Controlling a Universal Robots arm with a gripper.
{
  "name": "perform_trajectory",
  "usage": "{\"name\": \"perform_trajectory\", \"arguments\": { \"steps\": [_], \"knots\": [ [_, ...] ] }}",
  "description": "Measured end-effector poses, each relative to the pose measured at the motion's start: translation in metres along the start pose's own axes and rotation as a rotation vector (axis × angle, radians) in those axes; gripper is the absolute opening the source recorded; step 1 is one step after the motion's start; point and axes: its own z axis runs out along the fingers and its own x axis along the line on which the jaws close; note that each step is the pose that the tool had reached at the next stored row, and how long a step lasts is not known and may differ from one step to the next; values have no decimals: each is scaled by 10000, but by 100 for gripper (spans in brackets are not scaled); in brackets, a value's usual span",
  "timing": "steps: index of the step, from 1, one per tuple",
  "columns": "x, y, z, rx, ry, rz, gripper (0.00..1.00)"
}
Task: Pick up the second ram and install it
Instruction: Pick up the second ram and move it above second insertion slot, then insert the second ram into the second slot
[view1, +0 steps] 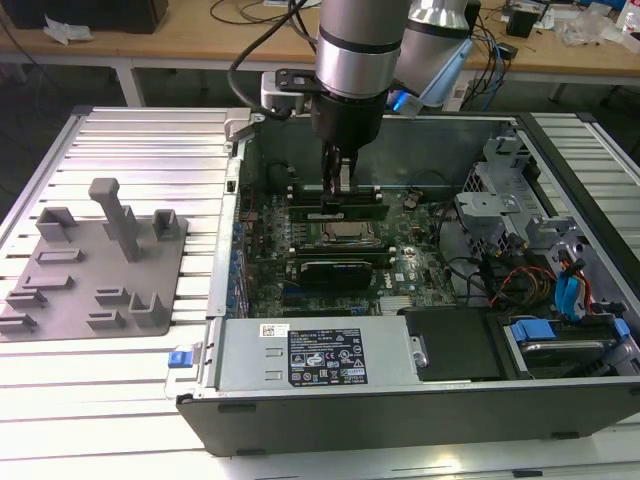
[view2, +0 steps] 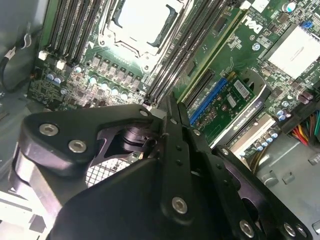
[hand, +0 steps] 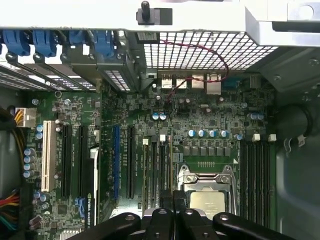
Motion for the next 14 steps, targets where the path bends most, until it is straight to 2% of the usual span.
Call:
{"name": "perform_trajectory", "arguments": {
  "steps": [14],
  "knots": [
    [7,-1,5,2,-4,-3,9]
  ]
}}
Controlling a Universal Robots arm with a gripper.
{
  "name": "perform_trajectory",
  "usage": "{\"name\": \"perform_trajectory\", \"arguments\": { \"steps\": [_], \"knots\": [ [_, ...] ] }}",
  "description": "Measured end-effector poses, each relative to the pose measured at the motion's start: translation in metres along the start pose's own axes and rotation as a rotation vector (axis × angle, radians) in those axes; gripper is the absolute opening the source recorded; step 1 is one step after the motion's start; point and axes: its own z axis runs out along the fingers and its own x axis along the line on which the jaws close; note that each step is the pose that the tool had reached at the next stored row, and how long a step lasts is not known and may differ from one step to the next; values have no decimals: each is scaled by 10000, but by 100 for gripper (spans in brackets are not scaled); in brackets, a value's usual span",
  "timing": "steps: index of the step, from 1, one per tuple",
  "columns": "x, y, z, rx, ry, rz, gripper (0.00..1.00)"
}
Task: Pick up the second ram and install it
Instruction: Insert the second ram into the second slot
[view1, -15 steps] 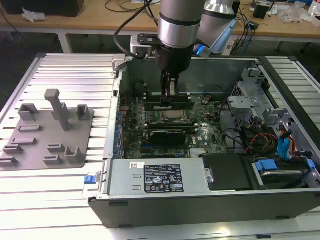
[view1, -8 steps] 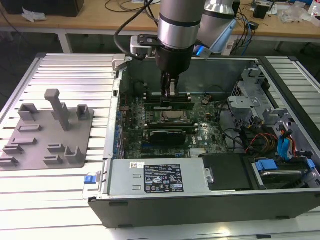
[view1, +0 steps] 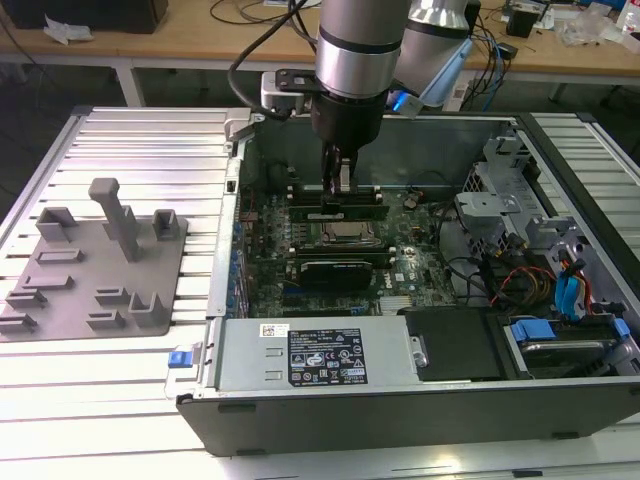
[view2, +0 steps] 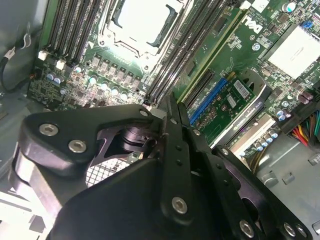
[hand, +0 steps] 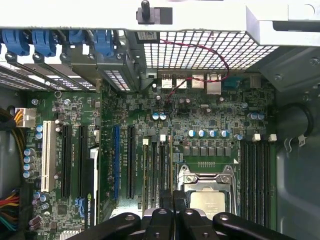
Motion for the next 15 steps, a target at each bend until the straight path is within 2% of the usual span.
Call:
{"name": "perform_trajectory", "arguments": {
  "steps": [2,4,5,7,8,11,15],
  "knots": [
    [53,0,21,-2,3,2,9],
    [61,0,45,-2,4,3,9],
    [64,-2,83,-2,4,3,9],
    [66,-10,229,-3,5,2,9],
    [66,-12,262,-2,3,1,9],
    [67,-59,290,-2,4,-6,9],
    [68,-71,336,-4,7,-8,9]
  ]
}}
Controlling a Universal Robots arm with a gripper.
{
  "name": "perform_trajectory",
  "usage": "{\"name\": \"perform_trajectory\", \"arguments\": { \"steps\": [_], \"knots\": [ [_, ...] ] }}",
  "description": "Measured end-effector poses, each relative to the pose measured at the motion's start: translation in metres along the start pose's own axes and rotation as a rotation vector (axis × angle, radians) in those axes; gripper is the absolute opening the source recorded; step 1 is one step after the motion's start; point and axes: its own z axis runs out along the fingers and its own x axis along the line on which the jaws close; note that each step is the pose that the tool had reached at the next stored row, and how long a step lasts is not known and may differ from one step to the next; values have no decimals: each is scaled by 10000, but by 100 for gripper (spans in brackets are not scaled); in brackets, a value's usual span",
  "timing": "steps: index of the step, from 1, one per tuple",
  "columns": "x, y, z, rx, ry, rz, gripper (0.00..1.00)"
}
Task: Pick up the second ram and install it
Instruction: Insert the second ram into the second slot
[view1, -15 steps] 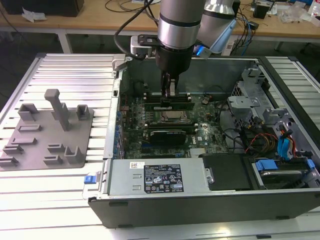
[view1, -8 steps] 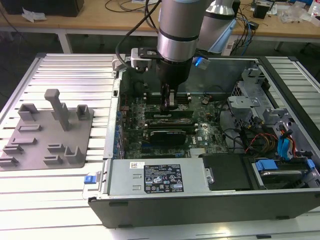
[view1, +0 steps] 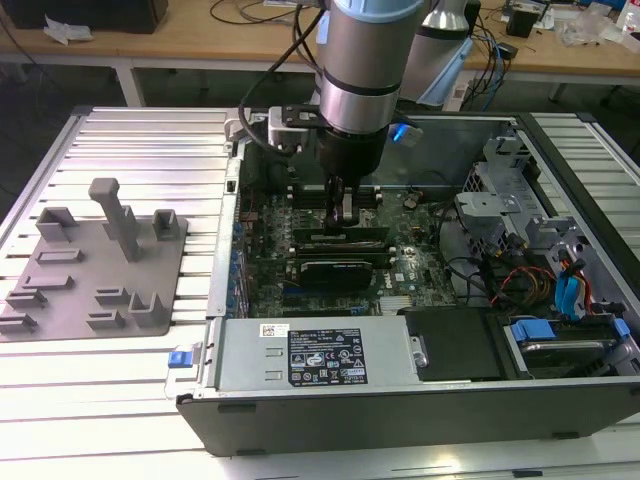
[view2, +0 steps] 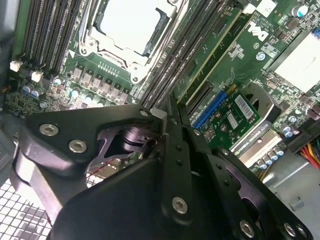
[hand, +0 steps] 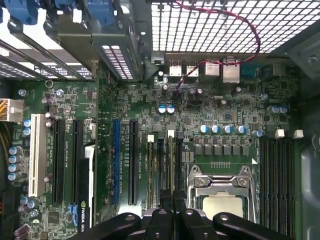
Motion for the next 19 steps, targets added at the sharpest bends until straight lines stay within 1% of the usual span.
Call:
{"name": "perform_trajectory", "arguments": {
  "steps": [2,5,7,13,15,19],
  "knots": [
    [0,-1,18,2,-3,-1,9],
    [0,-1,20,0,-1,0,9],
    [0,-2,41,1,-3,0,9],
    [0,-3,46,2,-4,0,9],
    [0,-24,54,1,-2,0,9],
    [1,-34,92,0,-2,16,9]
  ]
}}
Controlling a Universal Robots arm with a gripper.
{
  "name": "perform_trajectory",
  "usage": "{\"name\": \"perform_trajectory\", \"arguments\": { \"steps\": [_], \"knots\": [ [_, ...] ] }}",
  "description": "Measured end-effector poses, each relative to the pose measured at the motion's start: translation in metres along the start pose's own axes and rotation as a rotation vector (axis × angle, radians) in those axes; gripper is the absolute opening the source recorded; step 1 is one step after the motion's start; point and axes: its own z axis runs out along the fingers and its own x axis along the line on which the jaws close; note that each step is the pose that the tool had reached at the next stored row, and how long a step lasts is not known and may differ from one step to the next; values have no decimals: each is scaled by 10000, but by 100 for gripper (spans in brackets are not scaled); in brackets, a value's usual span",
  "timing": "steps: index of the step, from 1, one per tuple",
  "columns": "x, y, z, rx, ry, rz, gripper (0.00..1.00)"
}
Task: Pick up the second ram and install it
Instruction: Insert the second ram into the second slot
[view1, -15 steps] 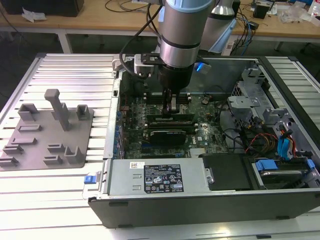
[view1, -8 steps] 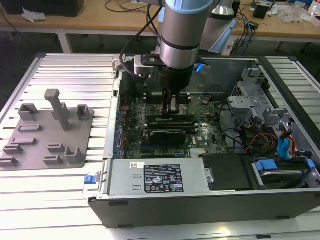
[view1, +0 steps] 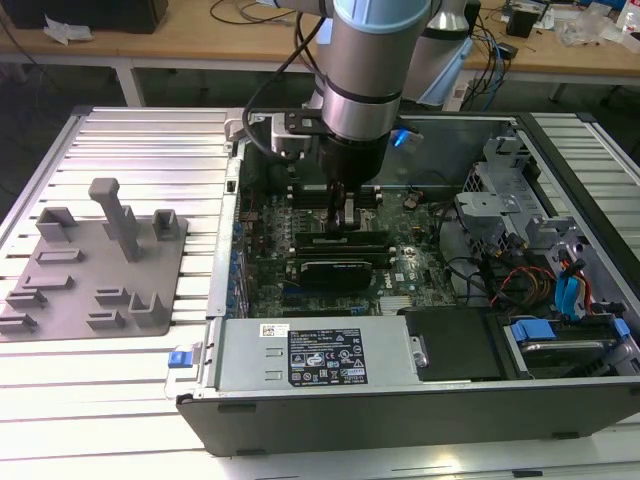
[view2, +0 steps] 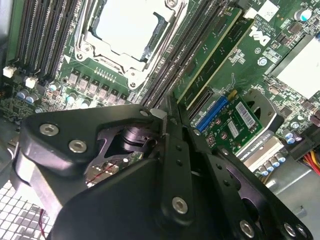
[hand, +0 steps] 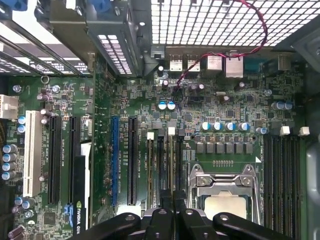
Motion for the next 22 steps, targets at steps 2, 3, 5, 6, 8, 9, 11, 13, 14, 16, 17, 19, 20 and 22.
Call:
{"name": "perform_trajectory", "arguments": {
  "steps": [2,3,5,6,8,9,11,13,14,16,17,19,20,22],
  "knots": [
    [0,-1,12,1,2,9,9],
    [1,-5,16,-1,4,15,9],
    [1,-17,28,2,-3,59,9],
    [1,-17,35,0,-2,89,9],
    [1,-19,52,0,-3,101,9],
    [2,-20,57,0,-2,101,9],
    [1,-30,64,1,-3,101,9],
    [1,-34,79,1,-5,107,9],
    [2,-34,82,1,-3,114,9],
    [2,-34,86,0,-2,115,9],
    [1,-35,96,1,-6,115,9],
    [2,-35,101,0,-2,115,9],
    [2,-35,101,-1,-1,115,9],
    [1,-36,106,1,-9,115,9]
  ]
}}
